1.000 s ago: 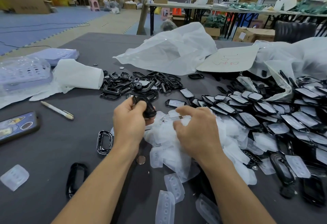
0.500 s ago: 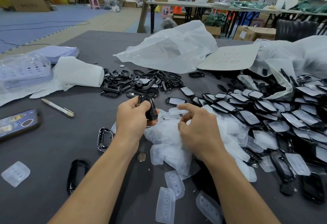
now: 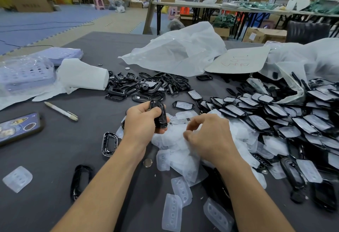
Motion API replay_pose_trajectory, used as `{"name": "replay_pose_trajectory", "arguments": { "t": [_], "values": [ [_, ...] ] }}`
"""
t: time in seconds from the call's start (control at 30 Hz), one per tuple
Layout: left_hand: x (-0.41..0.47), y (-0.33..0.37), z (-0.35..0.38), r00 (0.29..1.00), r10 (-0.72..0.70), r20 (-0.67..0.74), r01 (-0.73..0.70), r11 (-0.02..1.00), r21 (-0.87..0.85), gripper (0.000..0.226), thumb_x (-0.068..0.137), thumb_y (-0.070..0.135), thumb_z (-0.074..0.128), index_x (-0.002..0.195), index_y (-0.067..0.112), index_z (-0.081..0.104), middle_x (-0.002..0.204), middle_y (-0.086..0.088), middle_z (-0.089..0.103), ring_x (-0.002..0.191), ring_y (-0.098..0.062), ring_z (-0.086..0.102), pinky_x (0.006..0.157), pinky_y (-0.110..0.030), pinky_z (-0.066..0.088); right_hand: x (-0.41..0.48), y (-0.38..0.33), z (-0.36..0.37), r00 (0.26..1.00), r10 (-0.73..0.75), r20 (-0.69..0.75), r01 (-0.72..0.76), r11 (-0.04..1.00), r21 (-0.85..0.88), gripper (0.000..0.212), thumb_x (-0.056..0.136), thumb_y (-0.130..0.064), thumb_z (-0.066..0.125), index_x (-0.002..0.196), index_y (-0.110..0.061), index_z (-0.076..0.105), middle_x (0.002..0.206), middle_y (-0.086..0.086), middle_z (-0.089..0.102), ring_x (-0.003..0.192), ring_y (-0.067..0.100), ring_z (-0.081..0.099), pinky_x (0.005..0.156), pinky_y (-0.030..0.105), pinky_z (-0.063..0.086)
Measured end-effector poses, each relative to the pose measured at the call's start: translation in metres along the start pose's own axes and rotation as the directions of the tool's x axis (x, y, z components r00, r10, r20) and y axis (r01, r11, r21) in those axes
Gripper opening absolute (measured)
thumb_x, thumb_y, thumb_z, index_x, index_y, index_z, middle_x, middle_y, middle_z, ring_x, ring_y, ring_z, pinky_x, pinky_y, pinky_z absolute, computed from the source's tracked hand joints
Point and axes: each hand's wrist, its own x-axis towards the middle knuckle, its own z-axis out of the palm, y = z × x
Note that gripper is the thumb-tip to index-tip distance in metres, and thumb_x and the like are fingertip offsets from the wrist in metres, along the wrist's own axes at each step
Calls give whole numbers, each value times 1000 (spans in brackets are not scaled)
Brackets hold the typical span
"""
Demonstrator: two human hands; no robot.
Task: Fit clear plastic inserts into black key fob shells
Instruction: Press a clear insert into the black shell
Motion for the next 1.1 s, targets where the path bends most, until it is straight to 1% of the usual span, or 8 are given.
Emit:
{"name": "replay_pose_trajectory", "arguments": {
  "t": [0.1,0.23,0.37,0.47,0.6,0.8,0.93,1.1],
  "values": [
    [0,-1,1,1000,1,17,-2,1000,9,21,102,2,55,91,4,72,63,-9,72,50,-17,63,44,-24,50,1,3,-1,998,65,-24,-58,973,222,19,78,-23,82,63,-26,70,58,-23,63,59,-6,57,56,7,41],
    [0,-1,0,996,-16,93,15,1000,4,23,102,4,55,92,7,75,65,-11,73,49,-20,64,44,-24,50,2,4,-8,992,82,-97,-42,933,358,16,82,-25,81,69,-26,71,67,-13,69,65,2,64,62,19,50],
    [0,-2,0,995,-21,99,20,1000,17,25,101,4,56,89,9,77,66,-13,73,49,-21,64,44,-24,50,0,1,-12,995,29,93,-16,991,-130,23,73,-51,84,81,-34,72,84,-16,60,93,8,57,92,31,46],
    [1,-1,0,996,-24,90,22,1000,19,23,101,3,56,90,7,75,65,-12,73,48,-21,64,44,-23,50,-1,-3,-13,991,23,130,0,985,-174,20,72,-46,85,75,-33,70,85,-17,57,93,9,54,99,33,40],
    [-1,-2,1,996,-21,88,19,999,26,24,101,2,55,89,8,75,63,-12,72,47,-20,63,43,-23,50,-4,-2,-12,998,43,49,-49,989,139,21,76,-27,87,64,-27,70,65,-16,63,72,-2,58,64,7,40],
    [-4,2,1,981,-47,188,50,999,-9,25,101,2,55,94,6,78,67,-14,72,49,-22,62,44,-23,49,0,0,-10,983,184,10,-136,690,711,19,88,-13,77,72,-19,67,64,5,72,42,13,49,48,26,41],
    [-7,5,-1,944,-65,323,92,993,-68,26,100,5,53,106,7,79,71,-15,71,52,-21,62,46,-21,48,0,-3,-7,978,196,73,-165,509,845,14,87,5,71,91,-8,71,66,10,69,47,18,58,45,24,43],
    [-7,5,1,944,-59,324,89,993,-79,26,101,5,55,108,12,78,75,-14,74,56,-20,65,50,-20,49,0,-3,-7,979,171,115,-183,463,867,14,83,9,74,92,-2,72,70,12,70,51,19,61,48,25,47]
  ]
}}
